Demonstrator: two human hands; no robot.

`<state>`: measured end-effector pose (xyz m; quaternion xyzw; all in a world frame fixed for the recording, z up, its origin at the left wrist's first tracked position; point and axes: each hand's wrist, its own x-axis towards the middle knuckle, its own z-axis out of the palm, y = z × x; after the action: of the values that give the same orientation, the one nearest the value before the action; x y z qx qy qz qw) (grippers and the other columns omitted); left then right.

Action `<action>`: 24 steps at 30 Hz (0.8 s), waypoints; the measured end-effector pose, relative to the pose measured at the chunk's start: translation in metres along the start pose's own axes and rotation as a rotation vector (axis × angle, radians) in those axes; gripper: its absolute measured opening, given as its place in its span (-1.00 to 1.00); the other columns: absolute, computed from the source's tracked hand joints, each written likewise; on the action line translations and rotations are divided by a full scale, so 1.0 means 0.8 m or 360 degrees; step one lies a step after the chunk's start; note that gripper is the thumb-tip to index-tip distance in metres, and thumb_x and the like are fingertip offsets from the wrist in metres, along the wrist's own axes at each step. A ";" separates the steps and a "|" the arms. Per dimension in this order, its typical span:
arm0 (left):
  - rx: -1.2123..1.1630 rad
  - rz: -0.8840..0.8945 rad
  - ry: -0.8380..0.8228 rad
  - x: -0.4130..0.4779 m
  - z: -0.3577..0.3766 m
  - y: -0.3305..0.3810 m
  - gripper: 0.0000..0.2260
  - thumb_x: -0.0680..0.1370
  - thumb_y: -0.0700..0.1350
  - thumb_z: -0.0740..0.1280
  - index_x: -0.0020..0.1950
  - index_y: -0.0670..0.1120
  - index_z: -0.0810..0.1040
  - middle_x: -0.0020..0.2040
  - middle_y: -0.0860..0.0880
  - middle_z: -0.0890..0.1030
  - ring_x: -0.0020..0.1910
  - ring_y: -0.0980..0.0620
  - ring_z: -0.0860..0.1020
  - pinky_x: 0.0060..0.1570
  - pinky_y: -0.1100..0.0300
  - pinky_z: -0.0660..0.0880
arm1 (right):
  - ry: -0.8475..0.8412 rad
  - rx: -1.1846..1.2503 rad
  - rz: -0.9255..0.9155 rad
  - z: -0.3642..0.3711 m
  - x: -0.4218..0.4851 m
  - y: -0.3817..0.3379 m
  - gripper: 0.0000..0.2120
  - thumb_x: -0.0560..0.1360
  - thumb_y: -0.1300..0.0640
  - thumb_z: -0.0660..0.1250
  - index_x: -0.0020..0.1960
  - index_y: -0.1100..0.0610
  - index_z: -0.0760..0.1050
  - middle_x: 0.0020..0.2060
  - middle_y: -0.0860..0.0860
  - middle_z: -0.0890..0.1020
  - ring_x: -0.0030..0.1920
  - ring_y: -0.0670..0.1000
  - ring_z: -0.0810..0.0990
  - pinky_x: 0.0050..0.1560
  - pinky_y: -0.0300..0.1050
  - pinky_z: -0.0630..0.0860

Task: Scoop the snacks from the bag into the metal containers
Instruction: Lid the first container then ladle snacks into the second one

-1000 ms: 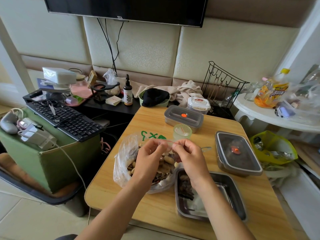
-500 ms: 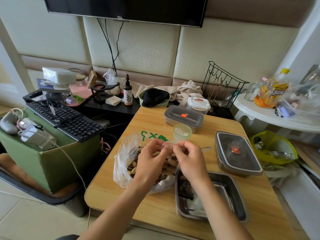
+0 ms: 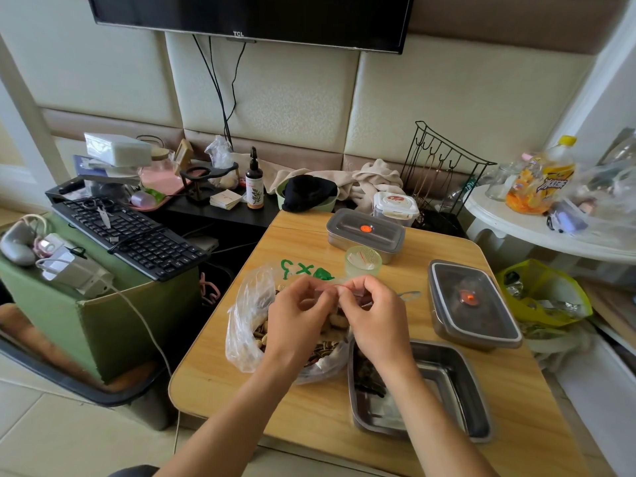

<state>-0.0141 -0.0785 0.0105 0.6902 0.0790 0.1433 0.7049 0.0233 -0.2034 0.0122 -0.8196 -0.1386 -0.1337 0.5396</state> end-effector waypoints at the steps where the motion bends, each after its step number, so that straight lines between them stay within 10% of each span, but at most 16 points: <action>1: -0.0048 -0.0025 0.0002 -0.001 0.000 0.002 -0.91 0.63 -0.19 0.37 -0.01 -0.17 0.65 -0.20 -0.14 0.72 -0.24 -0.10 0.73 -0.32 0.04 0.67 | -0.0010 0.0012 0.0014 0.000 0.001 0.001 -0.94 0.58 0.16 0.45 -0.08 0.09 0.64 -0.22 -0.11 0.68 -0.14 -0.20 0.63 -0.21 -0.44 0.48; 24: -0.0068 -0.0063 -0.0010 0.006 -0.009 -0.001 -0.89 0.60 -0.12 0.44 -0.05 -0.16 0.65 -0.14 -0.08 0.73 -0.12 -0.06 0.73 -0.09 -0.02 0.69 | -0.0225 0.0069 0.0066 -0.008 0.010 0.012 -0.91 0.61 0.10 0.41 -0.08 -0.01 0.64 -0.18 -0.17 0.69 -0.05 -0.20 0.63 -0.11 -0.43 0.46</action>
<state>-0.0119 -0.0701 0.0099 0.6737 0.0874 0.1289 0.7224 0.0340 -0.2124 0.0093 -0.8178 -0.1624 -0.0613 0.5487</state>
